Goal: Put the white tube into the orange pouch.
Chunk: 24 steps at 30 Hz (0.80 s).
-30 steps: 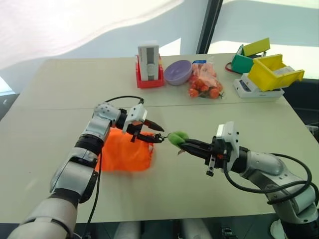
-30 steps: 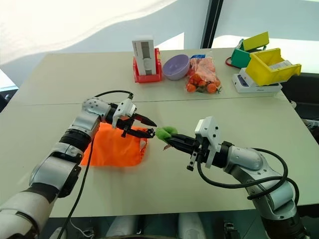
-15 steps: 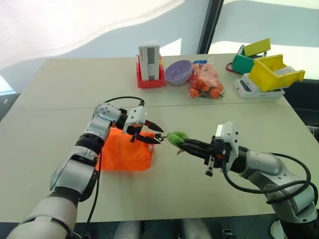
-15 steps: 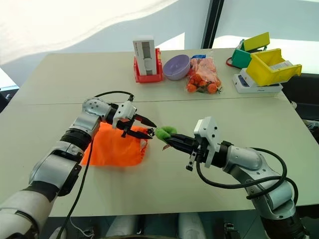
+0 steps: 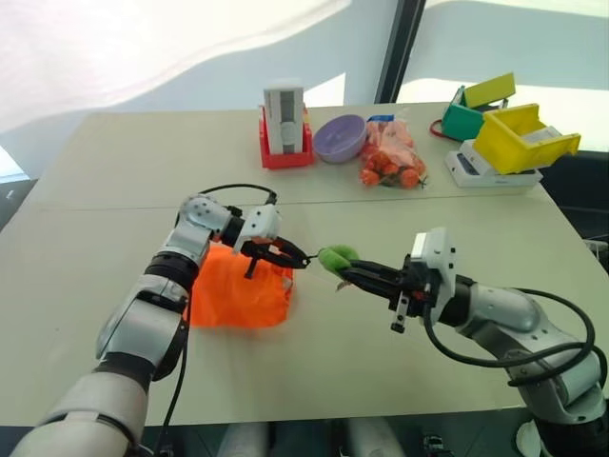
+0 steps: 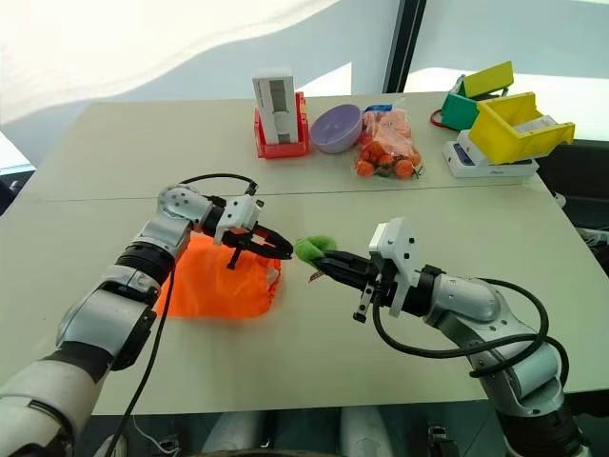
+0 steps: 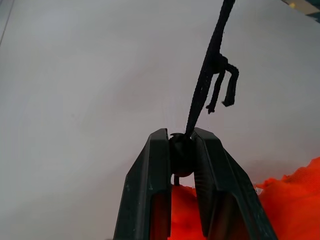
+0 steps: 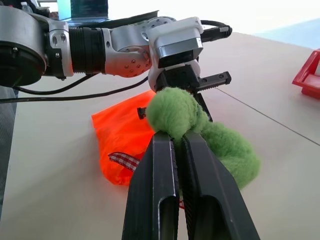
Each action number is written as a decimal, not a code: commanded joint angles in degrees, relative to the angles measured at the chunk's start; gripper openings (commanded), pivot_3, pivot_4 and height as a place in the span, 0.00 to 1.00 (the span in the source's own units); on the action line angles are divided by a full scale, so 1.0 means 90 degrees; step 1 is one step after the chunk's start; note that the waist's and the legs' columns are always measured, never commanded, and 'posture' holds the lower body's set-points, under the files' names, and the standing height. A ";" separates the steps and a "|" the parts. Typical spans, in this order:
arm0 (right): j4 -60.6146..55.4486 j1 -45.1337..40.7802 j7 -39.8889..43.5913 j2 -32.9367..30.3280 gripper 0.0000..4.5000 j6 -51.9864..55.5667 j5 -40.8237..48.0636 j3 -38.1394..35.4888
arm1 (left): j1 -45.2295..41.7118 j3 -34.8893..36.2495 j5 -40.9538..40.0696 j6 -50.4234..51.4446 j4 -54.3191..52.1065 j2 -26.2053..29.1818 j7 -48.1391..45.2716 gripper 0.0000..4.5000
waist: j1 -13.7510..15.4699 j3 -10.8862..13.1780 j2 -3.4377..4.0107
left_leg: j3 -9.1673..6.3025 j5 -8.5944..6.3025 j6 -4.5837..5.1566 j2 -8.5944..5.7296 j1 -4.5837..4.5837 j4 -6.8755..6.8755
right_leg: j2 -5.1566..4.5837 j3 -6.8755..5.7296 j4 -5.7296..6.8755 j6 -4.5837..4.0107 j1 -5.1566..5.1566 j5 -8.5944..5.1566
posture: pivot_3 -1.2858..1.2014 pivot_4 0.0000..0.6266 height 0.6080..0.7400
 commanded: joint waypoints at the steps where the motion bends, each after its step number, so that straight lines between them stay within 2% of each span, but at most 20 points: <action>1: -0.0044 -0.0206 -0.0176 0.0063 0.00 -0.0224 -0.0215 -0.0072 | 0.0003 0.0166 0.0151 -0.0163 -0.0082 0.0097 0.0046 0.03 | 0.0002 0.0000 0.0000 | 0.0000 0.0000 0.0000 0.0000 0.0000 0.0000 | 0.0000 0.0000 0.0000 0.0000 0.0000 0.0000 | 0.52 0.24 1.00; 11: 0.1992 -0.1386 -0.1585 0.0092 0.00 -0.1309 -0.2488 -0.0331 | 0.0846 0.0201 0.0316 0.0438 -0.1138 0.0818 0.0126 0.03 | -0.0010 0.0000 0.0000 | 0.0003 0.0003 0.0004 0.0000 0.0003 -0.0001 | 0.0000 0.0006 0.0016 -0.0001 -0.0009 0.0000 | 0.52 0.24 1.00; 21: 0.2264 -0.1524 -0.1518 0.0252 0.00 -0.1486 -0.2809 -0.0104 | 0.1335 0.0316 0.0347 0.0781 -0.1671 0.1147 0.0591 0.03 | -0.0023 0.0000 0.0001 | 0.0005 0.0007 0.0009 0.0002 -0.0007 0.0000 | -0.0001 0.0008 0.0024 -0.0001 -0.0020 0.0001 | 0.52 0.24 1.00; 24: 0.2245 -0.1497 -0.1360 0.0263 0.00 -0.1424 -0.2799 0.0028 | 0.1441 0.0397 0.0153 0.1417 -0.1904 0.1176 0.0561 0.03 | -0.0021 0.0000 0.0001 | 0.0004 0.0010 0.0014 0.0002 -0.0004 0.0000 | 0.0000 0.0008 0.0033 -0.0002 -0.0020 0.0001 | 0.52 0.24 1.00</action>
